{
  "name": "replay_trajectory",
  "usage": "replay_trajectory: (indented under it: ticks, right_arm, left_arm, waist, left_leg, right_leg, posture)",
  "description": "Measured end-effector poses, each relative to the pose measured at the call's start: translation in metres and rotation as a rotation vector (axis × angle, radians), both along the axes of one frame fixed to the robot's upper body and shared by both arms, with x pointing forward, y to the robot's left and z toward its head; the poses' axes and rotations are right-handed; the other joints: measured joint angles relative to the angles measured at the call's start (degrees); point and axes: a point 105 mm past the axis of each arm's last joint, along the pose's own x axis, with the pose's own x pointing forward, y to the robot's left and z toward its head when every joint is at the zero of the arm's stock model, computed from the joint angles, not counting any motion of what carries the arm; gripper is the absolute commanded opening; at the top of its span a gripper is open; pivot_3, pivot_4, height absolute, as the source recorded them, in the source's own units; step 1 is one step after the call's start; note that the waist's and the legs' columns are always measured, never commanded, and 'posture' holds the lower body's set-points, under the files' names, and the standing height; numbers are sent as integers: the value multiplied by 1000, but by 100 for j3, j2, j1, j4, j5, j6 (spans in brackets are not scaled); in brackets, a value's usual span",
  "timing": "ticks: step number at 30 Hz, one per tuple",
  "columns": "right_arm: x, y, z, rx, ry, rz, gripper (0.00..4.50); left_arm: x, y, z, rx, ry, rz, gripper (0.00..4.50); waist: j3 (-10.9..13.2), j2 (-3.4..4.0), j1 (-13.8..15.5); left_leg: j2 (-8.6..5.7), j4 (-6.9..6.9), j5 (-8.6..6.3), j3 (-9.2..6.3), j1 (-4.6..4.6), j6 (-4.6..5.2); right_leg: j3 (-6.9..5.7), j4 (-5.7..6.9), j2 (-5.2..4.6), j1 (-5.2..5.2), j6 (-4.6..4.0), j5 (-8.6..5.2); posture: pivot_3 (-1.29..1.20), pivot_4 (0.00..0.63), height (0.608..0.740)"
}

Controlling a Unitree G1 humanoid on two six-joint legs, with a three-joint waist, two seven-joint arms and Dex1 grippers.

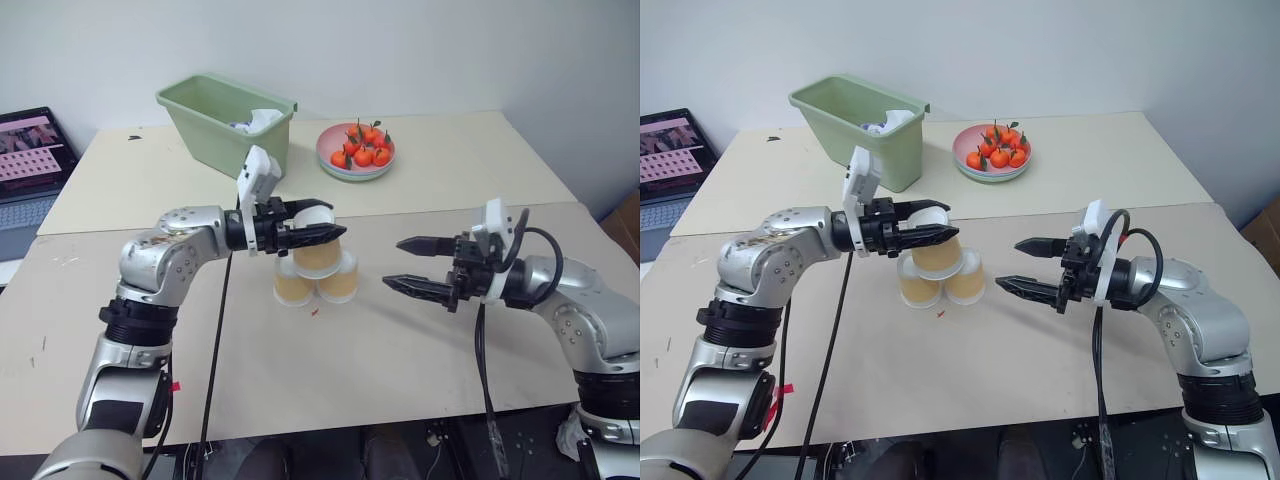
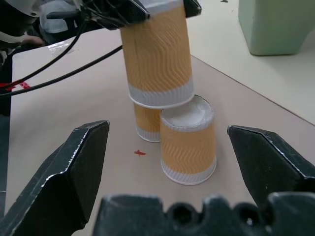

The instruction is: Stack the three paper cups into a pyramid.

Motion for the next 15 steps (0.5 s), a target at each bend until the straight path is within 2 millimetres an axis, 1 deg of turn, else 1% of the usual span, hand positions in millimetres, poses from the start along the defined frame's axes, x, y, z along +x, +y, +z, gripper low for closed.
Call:
replay_trajectory:
  ticks: [9,14,15]
  right_arm:
    - [-1,-1,-2,-3,11,-2,4500]
    - [2,-1,1,-1,1,-10,4500]
    - [2,-1,2,-1,-3,-12,4500]
  left_arm:
    - [7,2,-1,14,-35,9,2848]
    - [9,-1,0,13,-40,9,2848]
    - [9,-2,0,13,-42,10,3188]
  waist:
    - [0,0,18]
    - [0,0,29]
    - [0,0,32]
  left_leg:
    - [-1,1,0,0,1,0]
    - [0,1,0,0,1,0]
    - [0,1,0,0,1,0]
  right_leg:
    - [0,0,0,1,0,0]
    - [0,2,0,1,0,0]
    - [0,2,0,0,0,0]
  posture:
    - [0,150,727]
    - [0,150,727]
    - [0,150,727]
